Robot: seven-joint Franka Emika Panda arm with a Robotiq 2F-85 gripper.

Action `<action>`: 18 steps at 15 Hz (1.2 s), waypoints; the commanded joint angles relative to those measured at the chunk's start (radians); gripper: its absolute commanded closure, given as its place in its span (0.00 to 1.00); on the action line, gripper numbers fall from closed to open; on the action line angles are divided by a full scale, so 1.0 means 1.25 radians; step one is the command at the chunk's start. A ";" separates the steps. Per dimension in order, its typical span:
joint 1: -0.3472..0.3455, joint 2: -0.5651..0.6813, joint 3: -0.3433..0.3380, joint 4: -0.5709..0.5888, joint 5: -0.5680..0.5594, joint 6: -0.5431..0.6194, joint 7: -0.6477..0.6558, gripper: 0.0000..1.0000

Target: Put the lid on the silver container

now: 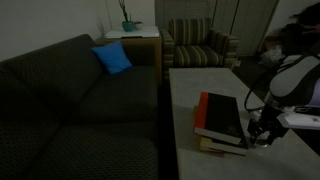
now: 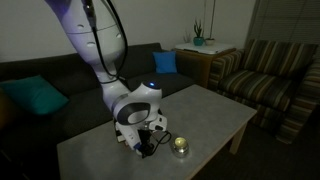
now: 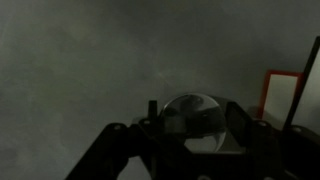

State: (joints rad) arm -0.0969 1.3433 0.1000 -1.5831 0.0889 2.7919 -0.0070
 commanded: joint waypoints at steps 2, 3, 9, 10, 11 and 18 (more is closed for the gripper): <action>0.032 -0.137 -0.032 -0.200 0.006 0.112 0.031 0.56; 0.038 -0.156 -0.042 -0.223 0.007 0.129 0.041 0.56; -0.010 -0.267 -0.065 -0.292 -0.002 0.118 0.028 0.56; -0.011 -0.282 -0.067 -0.303 -0.007 0.117 0.020 0.56; 0.008 -0.227 -0.072 -0.244 0.000 0.118 0.042 0.31; -0.014 -0.244 -0.060 -0.254 0.003 0.111 0.029 0.56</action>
State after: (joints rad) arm -0.1015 1.0228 0.0116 -1.9227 0.0890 2.9410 0.0351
